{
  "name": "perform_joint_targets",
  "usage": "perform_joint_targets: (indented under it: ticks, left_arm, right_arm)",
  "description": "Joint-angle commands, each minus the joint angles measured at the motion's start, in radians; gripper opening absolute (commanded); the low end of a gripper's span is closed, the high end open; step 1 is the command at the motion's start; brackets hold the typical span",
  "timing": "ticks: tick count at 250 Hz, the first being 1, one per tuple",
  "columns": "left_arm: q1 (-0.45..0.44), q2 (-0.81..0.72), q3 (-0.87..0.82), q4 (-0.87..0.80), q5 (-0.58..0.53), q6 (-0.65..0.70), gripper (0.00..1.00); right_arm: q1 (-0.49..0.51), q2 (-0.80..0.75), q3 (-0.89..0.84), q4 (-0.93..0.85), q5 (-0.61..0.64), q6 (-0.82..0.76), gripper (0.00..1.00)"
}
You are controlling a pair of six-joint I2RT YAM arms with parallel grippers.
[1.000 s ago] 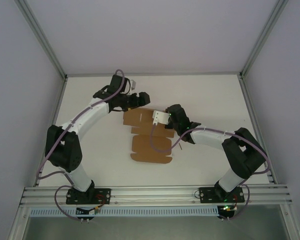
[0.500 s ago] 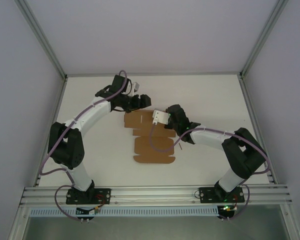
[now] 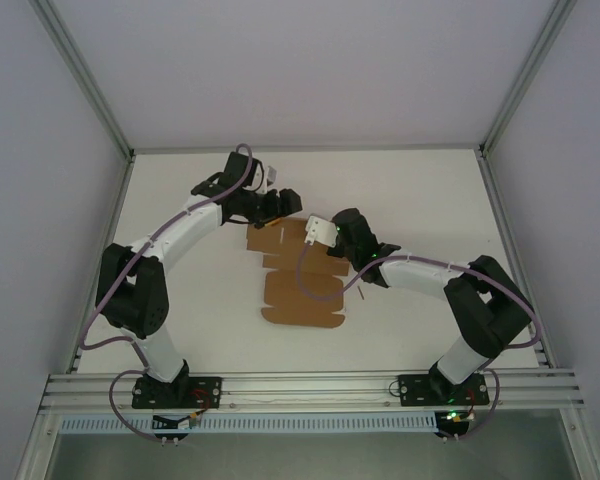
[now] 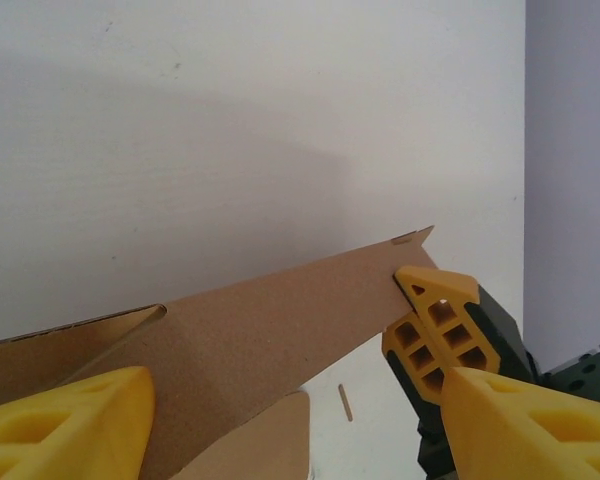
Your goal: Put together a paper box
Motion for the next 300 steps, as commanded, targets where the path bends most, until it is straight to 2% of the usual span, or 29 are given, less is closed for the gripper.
perform_joint_targets:
  ticks: [1,84,130,157,210,262,274,289,300]
  left_arm:
    - [-0.009,0.013,-0.03,0.061,0.061,-0.075,0.74]
    - [-0.031,0.059,-0.064,0.262,0.13,-0.211,0.67]
    - [-0.049,0.077,-0.019,0.183,0.056,-0.168,0.49]
    - [-0.052,0.078,-0.006,0.115,0.021,-0.167,0.44]
    - [-0.054,0.093,-0.002,0.136,0.043,-0.202,0.25]
    - [-0.054,0.088,-0.001,0.15,0.051,-0.222,0.2]
    - [-0.055,0.082,0.0,0.136,0.038,-0.212,0.2]
    - [-0.054,0.07,-0.003,0.107,0.01,-0.193,0.13]
    - [-0.054,0.059,-0.009,0.096,-0.007,-0.183,0.13]
  right_arm:
    - [0.005,-0.017,0.034,0.017,-0.01,0.056,0.0]
    - [0.02,-0.005,0.021,0.087,-0.014,0.077,0.0]
    - [0.028,0.004,0.008,0.12,-0.013,0.029,0.0]
    - [0.03,0.002,-0.001,0.135,-0.012,0.023,0.0]
    - [0.035,0.005,-0.006,0.151,-0.007,0.019,0.0]
    - [0.041,0.007,-0.011,0.159,0.003,0.024,0.0]
    - [0.041,0.007,-0.012,0.165,0.011,0.022,0.0]
    - [0.04,0.005,-0.016,0.172,0.018,0.02,0.0]
    - [0.041,0.002,-0.019,0.175,0.021,0.023,0.0]
